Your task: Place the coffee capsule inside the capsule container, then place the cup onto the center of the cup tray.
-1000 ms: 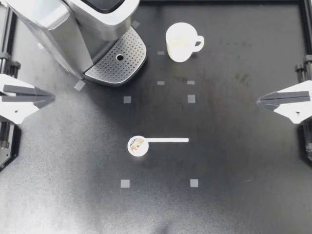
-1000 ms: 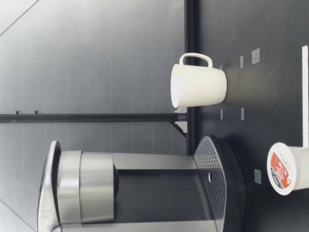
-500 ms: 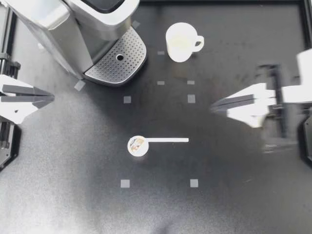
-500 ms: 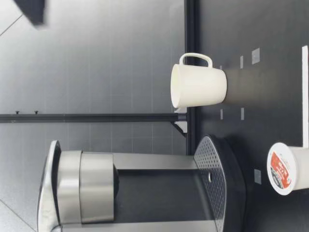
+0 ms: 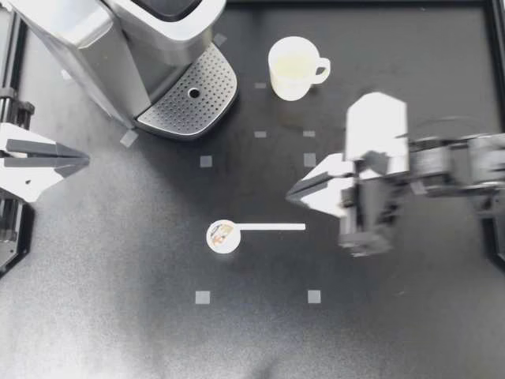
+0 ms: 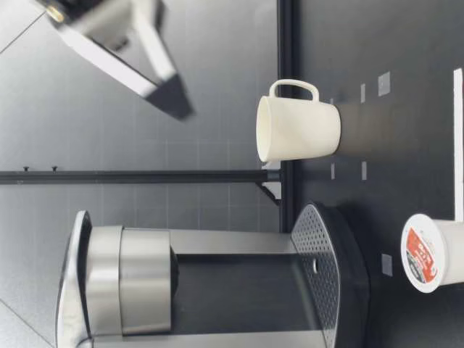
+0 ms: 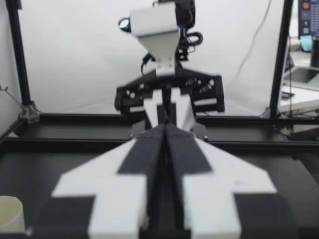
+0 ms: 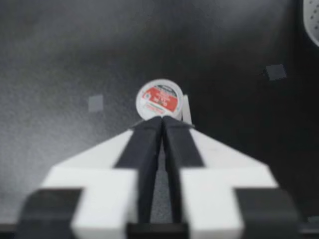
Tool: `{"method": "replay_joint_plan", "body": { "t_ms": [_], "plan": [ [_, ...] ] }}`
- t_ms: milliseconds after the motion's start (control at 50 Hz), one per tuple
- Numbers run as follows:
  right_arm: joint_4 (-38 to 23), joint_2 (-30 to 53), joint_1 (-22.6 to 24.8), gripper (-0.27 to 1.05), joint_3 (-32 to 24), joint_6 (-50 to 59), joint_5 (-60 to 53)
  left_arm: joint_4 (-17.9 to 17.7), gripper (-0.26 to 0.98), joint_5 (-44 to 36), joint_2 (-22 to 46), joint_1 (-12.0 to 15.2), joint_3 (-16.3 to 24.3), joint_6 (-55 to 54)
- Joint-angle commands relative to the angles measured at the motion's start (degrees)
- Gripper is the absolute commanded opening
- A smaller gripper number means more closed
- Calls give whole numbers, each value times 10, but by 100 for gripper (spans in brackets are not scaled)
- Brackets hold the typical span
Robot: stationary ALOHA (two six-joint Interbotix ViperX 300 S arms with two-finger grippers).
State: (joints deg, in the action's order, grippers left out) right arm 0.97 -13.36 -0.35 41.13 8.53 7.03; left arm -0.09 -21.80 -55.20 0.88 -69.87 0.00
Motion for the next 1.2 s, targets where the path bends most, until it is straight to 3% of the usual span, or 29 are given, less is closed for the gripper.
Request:
{"method": "replay_joint_plan", "body": {
  "t_ms": [0,200,320,660,1180],
  "plan": [
    [-2,13,3,39,-24,-2,4,2,13,-5,3,2,6,1],
    [-4,66,3,76,-48,-4,29,2,13,-5,2,2,6,6],
    [-5,91,4,88,-64,-6,50,2,13,-5,1,2,5,7],
    [-14,172,23,88,-98,-66,62,2,13,-4,-2,2,4,9],
    [-14,250,26,88,-154,-71,62,2,13,-4,-4,2,4,9]
  ]
}}
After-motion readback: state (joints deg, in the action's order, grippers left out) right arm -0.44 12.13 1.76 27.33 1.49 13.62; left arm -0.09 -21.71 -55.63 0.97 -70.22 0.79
